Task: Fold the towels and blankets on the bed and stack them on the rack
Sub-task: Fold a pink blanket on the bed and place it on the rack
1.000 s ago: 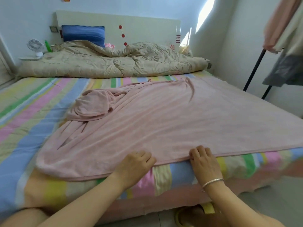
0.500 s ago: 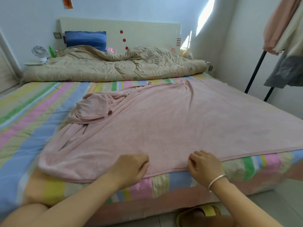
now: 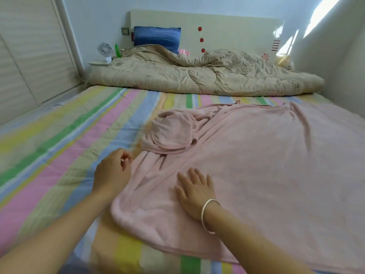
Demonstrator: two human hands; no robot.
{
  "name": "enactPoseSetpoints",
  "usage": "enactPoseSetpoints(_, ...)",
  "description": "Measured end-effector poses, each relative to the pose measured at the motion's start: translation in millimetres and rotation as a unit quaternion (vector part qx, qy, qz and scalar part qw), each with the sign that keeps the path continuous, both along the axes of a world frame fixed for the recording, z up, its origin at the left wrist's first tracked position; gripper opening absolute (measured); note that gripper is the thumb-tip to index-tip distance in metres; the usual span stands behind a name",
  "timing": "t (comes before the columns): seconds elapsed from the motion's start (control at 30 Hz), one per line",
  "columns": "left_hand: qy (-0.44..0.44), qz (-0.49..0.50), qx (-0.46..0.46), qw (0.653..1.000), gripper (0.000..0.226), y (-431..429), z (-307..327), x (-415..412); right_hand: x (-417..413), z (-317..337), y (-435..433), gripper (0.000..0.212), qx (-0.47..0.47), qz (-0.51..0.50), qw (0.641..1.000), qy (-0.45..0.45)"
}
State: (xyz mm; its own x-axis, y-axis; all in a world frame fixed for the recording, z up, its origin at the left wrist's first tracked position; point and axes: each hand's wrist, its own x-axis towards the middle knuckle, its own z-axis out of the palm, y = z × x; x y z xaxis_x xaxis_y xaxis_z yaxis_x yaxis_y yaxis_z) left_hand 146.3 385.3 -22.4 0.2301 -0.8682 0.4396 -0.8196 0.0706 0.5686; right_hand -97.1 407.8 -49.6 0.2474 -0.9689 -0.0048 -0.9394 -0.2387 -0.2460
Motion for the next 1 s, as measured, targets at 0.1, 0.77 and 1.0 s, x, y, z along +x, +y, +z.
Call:
enactPoseSetpoints(0.1,0.056,0.003,0.023,0.998,0.024,-34.8,-6.0,26.3,53.8,8.5,-39.9,0.056,-0.145,0.004,0.987,-0.069)
enactPoseSetpoints(0.77,0.105,-0.266,0.131,0.949,0.028,-215.5,-22.9,0.5,-33.1,71.3,-222.6,0.025,-0.076,-0.26,0.959,-0.086)
enactPoseSetpoints(1.0,0.342,-0.271,0.089,0.896,0.037,-213.1,3.3,-41.7,-113.7,38.0,-163.6,0.132,0.037,-0.266,0.959,-0.09)
